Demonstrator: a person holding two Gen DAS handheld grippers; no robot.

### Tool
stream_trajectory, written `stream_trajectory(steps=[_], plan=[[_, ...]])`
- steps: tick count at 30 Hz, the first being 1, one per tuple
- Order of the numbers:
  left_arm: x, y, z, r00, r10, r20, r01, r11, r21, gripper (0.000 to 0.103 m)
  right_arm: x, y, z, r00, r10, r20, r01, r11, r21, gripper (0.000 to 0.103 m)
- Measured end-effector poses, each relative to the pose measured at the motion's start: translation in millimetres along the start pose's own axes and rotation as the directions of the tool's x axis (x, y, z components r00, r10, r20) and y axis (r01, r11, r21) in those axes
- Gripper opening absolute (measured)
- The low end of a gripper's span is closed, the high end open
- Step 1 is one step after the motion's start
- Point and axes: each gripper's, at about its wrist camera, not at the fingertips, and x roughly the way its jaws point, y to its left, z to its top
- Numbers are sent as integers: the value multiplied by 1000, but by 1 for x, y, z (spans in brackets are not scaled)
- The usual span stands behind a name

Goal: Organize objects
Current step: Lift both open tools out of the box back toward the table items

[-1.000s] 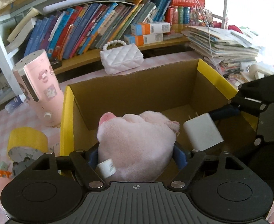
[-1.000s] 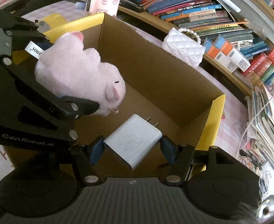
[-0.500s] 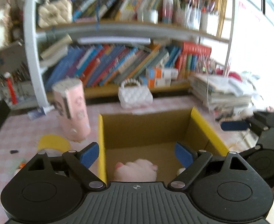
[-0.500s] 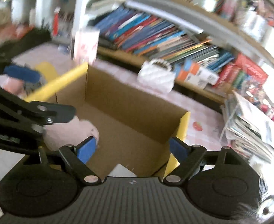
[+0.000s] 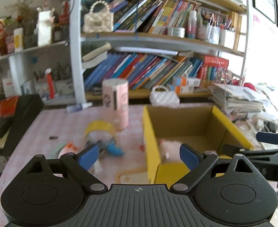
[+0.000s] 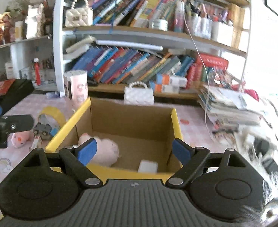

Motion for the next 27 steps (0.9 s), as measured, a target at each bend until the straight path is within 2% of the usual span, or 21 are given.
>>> stream_trajectory(steps=[5,9,14,17,20,24,27], plan=[[-19,24,-28,999,12,-50,-12,1000,-5,95,-10,28,-22,998,-32,-53,34,999,37,86],[-32,40,-51,996,41,-80,-41,999,0,95,-19,57,-38,995,-38,-97,40,999,12,85],[-40,58,-77,994,66,-88,-67,998,-9,95,-28,81,-59,993,-52,-110,50,999,-17,85],[-38,63,-101,994,99,-55,-97,995,26,95,-29,92,-81,995,-57,-86,55,998,-29,85],[-27,70,-121,990,119,-76,-118,993,27,95,-21,104,-108,995,-70,-77,67,997,-38,85],[-24,79,-139,985,135,-103,-136,991,-3,94,-4,116,-137,989,-37,-143,35,999,-18,83],[-35,82,-138,984,139,-108,-141,990,-12,94,-2,124,-144,984,1,-177,-6,1000,-23,83]])
